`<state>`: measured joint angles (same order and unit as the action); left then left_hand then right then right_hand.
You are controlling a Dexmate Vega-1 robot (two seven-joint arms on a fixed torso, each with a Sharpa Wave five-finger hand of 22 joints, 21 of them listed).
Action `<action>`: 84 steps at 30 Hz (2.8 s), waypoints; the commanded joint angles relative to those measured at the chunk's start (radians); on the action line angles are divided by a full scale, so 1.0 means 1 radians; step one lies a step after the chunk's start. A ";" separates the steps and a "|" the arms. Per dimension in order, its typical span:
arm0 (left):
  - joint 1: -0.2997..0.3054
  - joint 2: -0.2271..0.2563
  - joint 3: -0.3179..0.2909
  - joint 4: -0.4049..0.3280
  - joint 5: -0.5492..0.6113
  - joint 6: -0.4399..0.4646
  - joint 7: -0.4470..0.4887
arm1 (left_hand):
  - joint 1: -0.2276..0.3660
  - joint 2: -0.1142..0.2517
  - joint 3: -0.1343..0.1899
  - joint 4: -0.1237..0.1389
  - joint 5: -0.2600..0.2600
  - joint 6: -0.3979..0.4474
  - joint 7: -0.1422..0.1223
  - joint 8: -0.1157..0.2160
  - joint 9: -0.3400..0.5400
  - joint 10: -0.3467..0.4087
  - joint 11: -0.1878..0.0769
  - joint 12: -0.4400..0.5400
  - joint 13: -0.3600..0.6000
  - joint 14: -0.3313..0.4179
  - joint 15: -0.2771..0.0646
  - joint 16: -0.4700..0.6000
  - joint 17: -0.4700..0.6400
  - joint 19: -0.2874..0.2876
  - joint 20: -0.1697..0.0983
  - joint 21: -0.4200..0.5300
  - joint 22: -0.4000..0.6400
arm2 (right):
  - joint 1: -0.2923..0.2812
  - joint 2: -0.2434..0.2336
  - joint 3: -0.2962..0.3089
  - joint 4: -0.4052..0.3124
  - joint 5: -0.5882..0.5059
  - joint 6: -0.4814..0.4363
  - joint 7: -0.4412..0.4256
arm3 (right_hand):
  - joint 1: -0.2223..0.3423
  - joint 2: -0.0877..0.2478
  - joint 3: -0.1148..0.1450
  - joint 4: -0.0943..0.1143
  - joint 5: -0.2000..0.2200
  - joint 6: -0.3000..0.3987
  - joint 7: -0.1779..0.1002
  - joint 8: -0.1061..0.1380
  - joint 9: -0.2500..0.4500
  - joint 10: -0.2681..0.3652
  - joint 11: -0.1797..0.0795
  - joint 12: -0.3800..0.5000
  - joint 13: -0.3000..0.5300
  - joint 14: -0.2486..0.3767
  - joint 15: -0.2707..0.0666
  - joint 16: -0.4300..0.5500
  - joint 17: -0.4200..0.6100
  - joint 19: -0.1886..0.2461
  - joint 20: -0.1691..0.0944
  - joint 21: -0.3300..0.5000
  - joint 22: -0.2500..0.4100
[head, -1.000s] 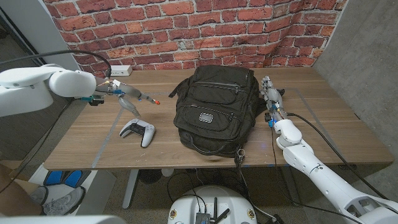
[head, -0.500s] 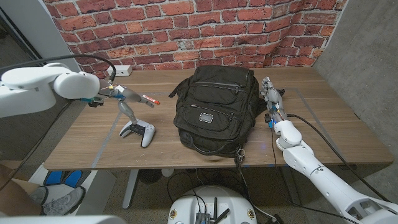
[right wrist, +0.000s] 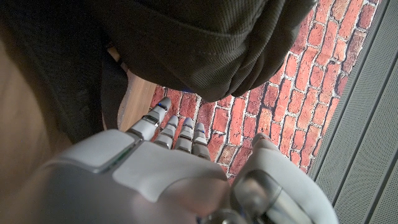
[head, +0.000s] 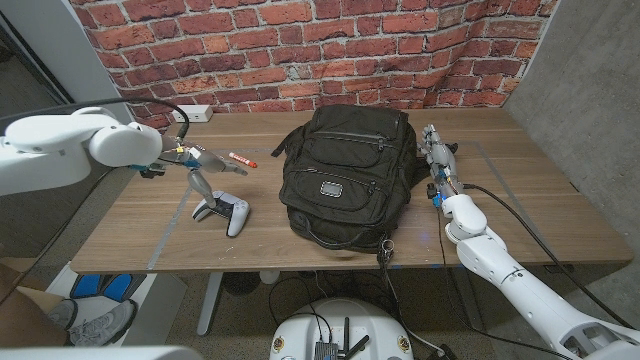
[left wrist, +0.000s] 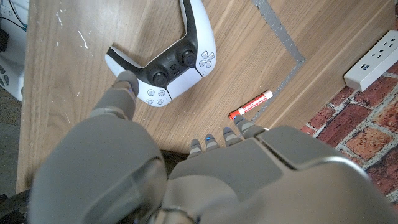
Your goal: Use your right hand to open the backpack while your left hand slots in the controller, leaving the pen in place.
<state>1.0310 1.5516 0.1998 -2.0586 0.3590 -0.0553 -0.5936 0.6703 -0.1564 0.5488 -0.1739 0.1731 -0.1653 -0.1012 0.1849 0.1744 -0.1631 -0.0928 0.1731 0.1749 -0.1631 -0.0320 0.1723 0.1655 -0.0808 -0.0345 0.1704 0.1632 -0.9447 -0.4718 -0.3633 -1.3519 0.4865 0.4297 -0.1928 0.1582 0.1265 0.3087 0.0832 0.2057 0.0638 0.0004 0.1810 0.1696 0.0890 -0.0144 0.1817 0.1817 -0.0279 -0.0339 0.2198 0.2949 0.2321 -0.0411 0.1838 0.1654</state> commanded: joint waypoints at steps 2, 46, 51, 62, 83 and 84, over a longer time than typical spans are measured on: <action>0.104 0.001 -0.069 0.031 0.016 -0.025 0.076 | 0.016 0.006 -0.011 0.001 0.000 -0.029 0.021 0.007 0.007 -0.024 0.004 0.003 0.004 -0.031 -0.041 -0.005 0.004 -0.033 -0.013 -0.001 0.004 | -0.012 -0.006 0.006 -0.019 -0.008 -0.014 -0.022 | 0.004 0.031 0.005 -0.004 0.000 0.004 -0.005 0.004 0.005 0.006 -0.007 0.009 0.002 -0.001 0.000 0.005 0.004 0.006 -0.010 0.003 0.001; 0.227 0.001 -0.030 0.064 0.093 0.043 0.266 | 0.038 0.027 -0.046 0.005 0.004 -0.202 0.094 0.028 0.015 -0.183 0.105 0.021 0.011 -0.231 0.085 0.010 0.008 -0.216 0.058 0.014 0.007 | -0.006 -0.013 0.011 -0.032 -0.018 -0.047 -0.050 | -0.002 0.030 0.008 -0.009 -0.003 0.005 -0.005 0.004 0.005 0.005 -0.005 0.009 0.002 0.000 0.003 0.010 0.006 0.005 -0.007 0.003 0.001; 0.236 0.001 -0.018 0.073 0.086 0.041 0.303 | 0.041 0.029 -0.045 0.005 0.004 -0.194 0.089 0.033 0.015 -0.180 0.105 0.022 0.011 -0.223 0.084 0.012 0.008 -0.204 0.058 0.019 0.007 | -0.008 -0.013 0.012 -0.033 -0.016 -0.047 -0.051 | -0.003 0.030 0.009 -0.009 -0.003 0.005 -0.006 0.004 0.005 0.005 -0.004 0.009 0.002 0.000 0.003 0.010 0.007 0.005 -0.007 0.003 0.001; 0.319 -0.002 -0.026 0.089 0.106 0.072 0.444 | 0.072 0.041 -0.038 0.000 0.008 -0.119 0.083 0.069 0.015 -0.105 0.078 0.044 0.014 -0.122 0.059 0.034 0.008 -0.127 0.050 0.035 0.006 | -0.017 -0.020 0.014 -0.050 -0.018 -0.055 -0.058 | -0.005 0.030 0.010 -0.011 -0.003 0.005 -0.006 0.004 0.005 0.004 -0.005 0.009 0.002 -0.001 0.003 0.011 0.007 0.004 -0.007 0.003 0.001; 0.276 -0.012 0.091 0.114 0.111 0.099 0.601 | 0.135 0.023 -0.047 -0.003 0.009 0.011 0.073 0.127 0.015 0.071 0.011 0.074 0.019 0.095 -0.036 0.053 0.011 0.017 0.000 0.042 0.007 | -0.027 -0.024 0.016 -0.068 -0.022 -0.063 -0.067 | -0.007 0.031 0.013 -0.013 -0.004 0.005 -0.006 0.004 0.005 0.004 -0.005 0.009 0.002 0.000 0.006 0.013 0.008 0.006 -0.006 0.004 0.001; 0.273 -0.013 0.096 0.115 0.111 0.101 0.606 | 0.139 0.022 -0.049 -0.003 0.009 0.017 0.072 0.130 0.015 0.084 0.008 0.077 0.020 0.106 -0.041 0.054 0.012 0.023 -0.003 0.041 0.006 | -0.027 -0.025 0.016 -0.068 -0.021 -0.064 -0.066 | -0.008 0.030 0.013 -0.014 -0.004 0.005 -0.005 0.004 0.005 0.004 -0.006 0.009 0.002 0.000 0.004 0.013 0.009 0.006 -0.007 0.004 0.001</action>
<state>1.3351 1.5492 0.2352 -1.9603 0.4612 0.0439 -0.0571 0.7911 -0.1347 0.5033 -0.1726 0.1779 -0.1654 -0.0288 0.3035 0.1859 -0.1075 -0.0779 0.2409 0.1887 -0.0855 -0.0353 0.2150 0.1749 -0.0777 -0.0250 0.2075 0.1651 -0.9667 -0.4943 -0.3486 -1.4120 0.4668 0.3712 -0.2541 0.1541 0.1306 0.3168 0.0752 0.2057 0.0638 0.0004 0.1810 0.1696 0.0890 -0.0144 0.1817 0.1817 -0.0248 -0.0309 0.2255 0.2995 0.2321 -0.0411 0.1838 0.1651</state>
